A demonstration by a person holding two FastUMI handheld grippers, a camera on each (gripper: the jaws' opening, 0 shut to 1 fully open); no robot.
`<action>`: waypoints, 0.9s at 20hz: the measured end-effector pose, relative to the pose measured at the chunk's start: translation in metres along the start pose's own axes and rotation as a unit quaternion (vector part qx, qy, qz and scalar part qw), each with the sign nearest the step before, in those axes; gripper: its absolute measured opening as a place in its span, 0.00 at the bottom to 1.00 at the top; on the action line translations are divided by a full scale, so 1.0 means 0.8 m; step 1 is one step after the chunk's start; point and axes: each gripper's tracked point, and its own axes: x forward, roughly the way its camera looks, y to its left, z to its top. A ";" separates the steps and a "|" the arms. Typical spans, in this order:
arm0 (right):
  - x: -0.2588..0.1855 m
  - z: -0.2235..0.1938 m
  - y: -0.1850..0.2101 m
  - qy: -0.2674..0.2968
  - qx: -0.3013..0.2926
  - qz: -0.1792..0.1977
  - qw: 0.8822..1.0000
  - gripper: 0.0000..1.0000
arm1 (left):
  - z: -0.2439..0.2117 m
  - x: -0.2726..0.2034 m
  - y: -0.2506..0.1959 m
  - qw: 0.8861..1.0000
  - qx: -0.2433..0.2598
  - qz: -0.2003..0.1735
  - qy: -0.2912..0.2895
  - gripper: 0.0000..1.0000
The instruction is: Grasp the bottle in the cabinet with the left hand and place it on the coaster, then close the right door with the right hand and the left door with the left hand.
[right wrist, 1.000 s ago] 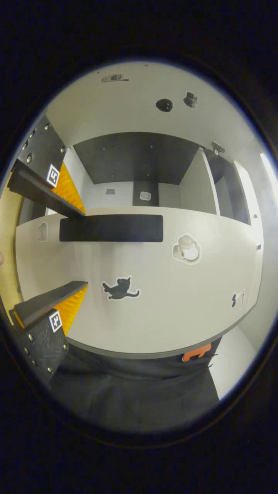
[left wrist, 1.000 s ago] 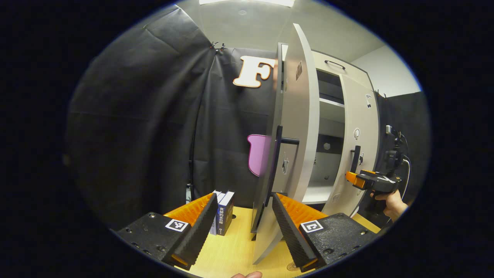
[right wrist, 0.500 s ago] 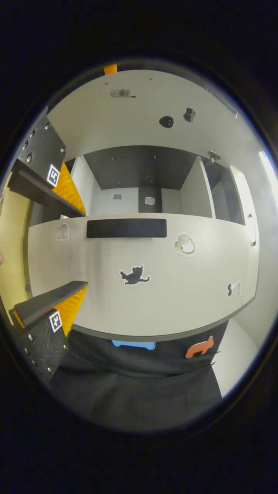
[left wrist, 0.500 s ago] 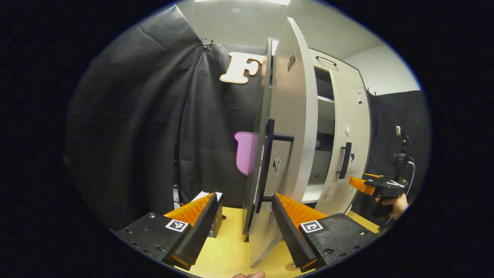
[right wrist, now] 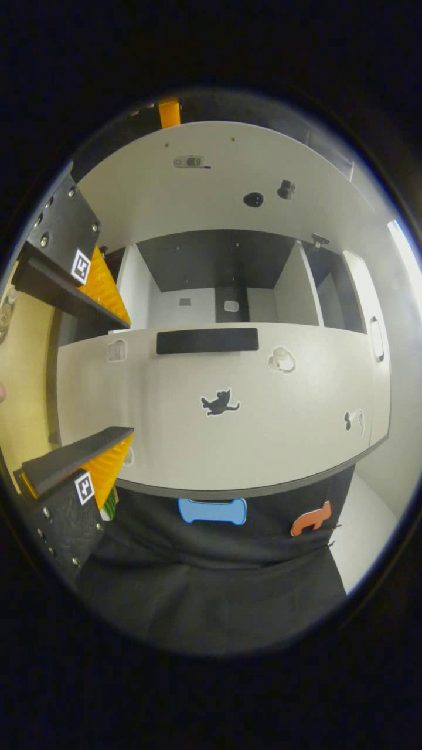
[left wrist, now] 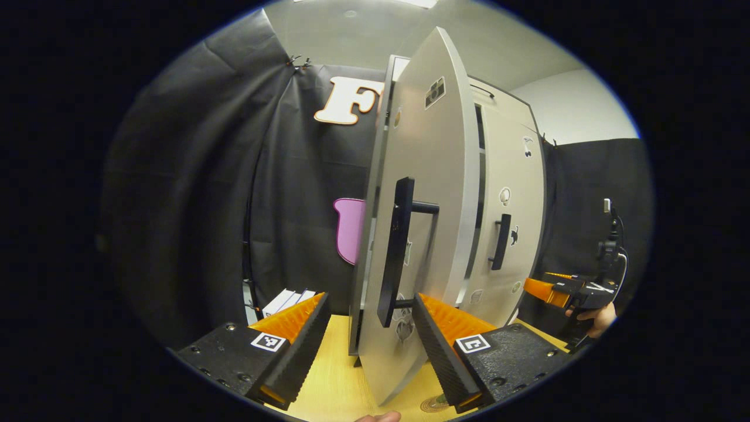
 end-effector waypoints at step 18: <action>-0.047 -0.016 -0.045 0.021 0.025 -0.011 0.999 1.00 | -0.018 0.070 -0.111 0.999 0.021 -0.043 0.006 0.90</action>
